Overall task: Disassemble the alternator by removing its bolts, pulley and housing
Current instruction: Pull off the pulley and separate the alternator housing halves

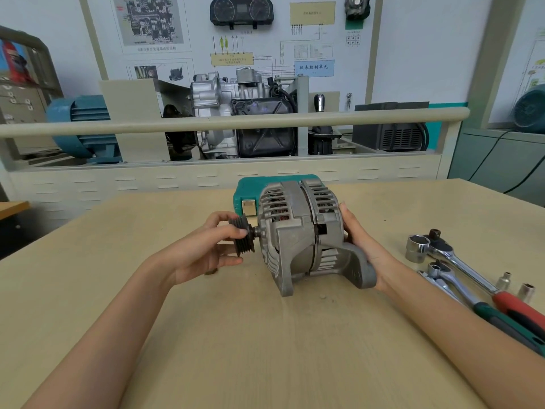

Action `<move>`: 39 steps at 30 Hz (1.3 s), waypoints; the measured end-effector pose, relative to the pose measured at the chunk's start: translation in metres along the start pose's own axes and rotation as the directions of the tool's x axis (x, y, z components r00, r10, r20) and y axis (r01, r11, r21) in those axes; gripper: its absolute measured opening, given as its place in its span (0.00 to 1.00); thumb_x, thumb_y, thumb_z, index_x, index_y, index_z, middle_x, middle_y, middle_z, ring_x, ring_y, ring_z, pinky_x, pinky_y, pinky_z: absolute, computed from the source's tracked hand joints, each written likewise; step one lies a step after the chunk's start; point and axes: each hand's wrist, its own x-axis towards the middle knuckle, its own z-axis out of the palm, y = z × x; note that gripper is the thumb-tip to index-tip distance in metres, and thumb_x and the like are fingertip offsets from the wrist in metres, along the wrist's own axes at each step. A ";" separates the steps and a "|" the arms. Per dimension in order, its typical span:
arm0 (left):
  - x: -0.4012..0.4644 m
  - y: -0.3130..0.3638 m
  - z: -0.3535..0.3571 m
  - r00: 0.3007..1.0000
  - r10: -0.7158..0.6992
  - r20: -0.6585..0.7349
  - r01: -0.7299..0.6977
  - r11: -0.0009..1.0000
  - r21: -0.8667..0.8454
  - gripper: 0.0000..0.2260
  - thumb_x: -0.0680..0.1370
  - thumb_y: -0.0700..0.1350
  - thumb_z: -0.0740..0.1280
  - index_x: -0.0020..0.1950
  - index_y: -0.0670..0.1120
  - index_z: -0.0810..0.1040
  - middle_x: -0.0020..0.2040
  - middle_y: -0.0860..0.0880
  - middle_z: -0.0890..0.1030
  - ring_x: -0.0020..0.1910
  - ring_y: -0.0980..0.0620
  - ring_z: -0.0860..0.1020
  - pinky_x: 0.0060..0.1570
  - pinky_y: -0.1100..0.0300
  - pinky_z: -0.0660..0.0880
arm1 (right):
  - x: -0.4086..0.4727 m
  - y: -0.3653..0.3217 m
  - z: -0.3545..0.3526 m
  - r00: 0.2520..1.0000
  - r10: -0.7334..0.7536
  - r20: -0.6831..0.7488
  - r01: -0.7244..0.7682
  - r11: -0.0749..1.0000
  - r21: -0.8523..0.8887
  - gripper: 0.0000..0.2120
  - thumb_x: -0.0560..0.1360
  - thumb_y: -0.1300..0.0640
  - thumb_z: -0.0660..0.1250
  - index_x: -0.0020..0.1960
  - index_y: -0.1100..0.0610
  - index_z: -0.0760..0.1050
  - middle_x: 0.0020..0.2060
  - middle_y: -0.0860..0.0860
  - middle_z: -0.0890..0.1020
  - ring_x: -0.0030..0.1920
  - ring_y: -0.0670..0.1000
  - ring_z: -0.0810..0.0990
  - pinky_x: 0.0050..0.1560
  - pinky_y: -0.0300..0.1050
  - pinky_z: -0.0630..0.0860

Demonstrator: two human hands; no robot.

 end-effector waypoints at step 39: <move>-0.036 0.002 -0.031 0.955 -0.022 -0.295 0.276 0.422 0.863 0.15 0.68 0.56 0.71 0.50 0.54 0.74 0.53 0.48 0.75 0.50 0.50 0.76 0.44 0.59 0.73 | -0.003 0.000 0.003 0.999 -0.043 0.019 0.043 0.999 -0.002 0.36 0.59 0.34 0.66 0.61 0.52 0.76 0.51 0.57 0.84 0.46 0.54 0.84 0.46 0.48 0.81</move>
